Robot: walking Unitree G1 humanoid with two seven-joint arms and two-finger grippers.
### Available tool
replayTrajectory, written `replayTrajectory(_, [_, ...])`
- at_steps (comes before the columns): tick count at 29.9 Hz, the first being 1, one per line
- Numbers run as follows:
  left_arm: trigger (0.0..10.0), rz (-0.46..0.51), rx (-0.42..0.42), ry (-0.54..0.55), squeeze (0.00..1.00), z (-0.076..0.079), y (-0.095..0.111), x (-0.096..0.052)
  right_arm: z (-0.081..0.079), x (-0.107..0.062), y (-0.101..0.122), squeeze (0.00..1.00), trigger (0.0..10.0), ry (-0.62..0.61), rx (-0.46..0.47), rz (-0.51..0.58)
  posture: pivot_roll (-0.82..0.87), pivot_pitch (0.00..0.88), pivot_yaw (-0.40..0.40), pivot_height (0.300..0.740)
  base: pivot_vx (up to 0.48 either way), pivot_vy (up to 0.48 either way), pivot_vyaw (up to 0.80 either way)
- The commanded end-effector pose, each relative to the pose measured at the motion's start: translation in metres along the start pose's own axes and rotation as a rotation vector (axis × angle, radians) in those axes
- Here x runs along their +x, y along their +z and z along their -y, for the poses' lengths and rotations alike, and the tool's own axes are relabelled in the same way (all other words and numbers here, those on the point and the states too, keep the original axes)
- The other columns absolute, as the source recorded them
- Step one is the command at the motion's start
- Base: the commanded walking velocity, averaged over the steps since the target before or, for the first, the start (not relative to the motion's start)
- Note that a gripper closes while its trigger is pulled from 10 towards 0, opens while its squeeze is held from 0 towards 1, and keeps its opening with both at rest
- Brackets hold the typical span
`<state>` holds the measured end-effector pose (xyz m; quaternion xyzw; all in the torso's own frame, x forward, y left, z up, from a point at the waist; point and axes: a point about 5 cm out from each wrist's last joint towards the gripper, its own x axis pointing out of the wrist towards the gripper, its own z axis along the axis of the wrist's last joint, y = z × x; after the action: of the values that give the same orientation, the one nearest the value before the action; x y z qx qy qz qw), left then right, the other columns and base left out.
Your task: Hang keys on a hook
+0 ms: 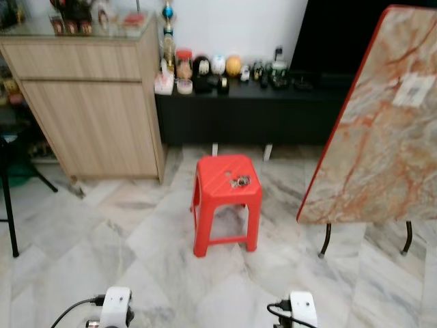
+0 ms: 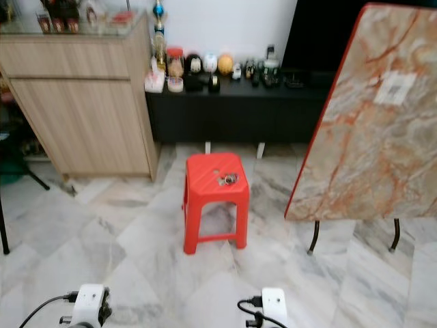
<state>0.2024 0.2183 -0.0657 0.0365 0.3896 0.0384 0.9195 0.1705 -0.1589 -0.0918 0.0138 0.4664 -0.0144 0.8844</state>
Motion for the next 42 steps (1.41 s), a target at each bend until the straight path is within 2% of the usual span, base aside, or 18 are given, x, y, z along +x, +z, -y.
replayTrajectory(1, [10.0, -0.024, -0.009, 0.016, 0.00, -0.005, -0.008, -0.003, -0.001, 0.001, 0.004, 0.00, 10.0, -0.007, 0.018, 0.007, 0.05, 0.000, -0.070, 0.740, 0.000, -0.277, 0.00])
replayTrajectory(13, [10.0, -0.047, -0.007, -0.004, 0.00, -0.001, -0.018, -0.005, 0.000, 0.000, -0.001, 0.00, 10.0, -0.015, 0.041, -0.008, 0.04, 0.000, -0.065, 0.740, 0.000, -0.284, 0.00])
replayTrajectory(25, [10.0, -0.046, -0.031, 0.015, 0.00, -0.005, -0.016, -0.005, 0.001, 0.000, -0.002, 0.00, 10.0, -0.002, 0.020, -0.027, 0.04, 0.000, -0.074, 0.740, 0.000, -0.290, 0.00])
replayTrajectory(40, [10.0, -0.064, -0.034, 0.022, 0.00, -0.006, -0.022, -0.007, 0.001, 0.000, -0.004, 0.00, 10.0, 0.011, -0.020, -0.066, 0.04, 0.000, -0.076, 0.740, 0.000, -0.273, -0.77])
replayTrajectory(42, [10.0, -0.068, -0.060, 0.035, 0.00, -0.008, -0.023, -0.007, 0.001, 0.000, -0.005, 0.00, 10.0, 0.010, -0.020, -0.066, 0.04, 0.000, -0.077, 0.740, 0.000, 0.000, -0.79])
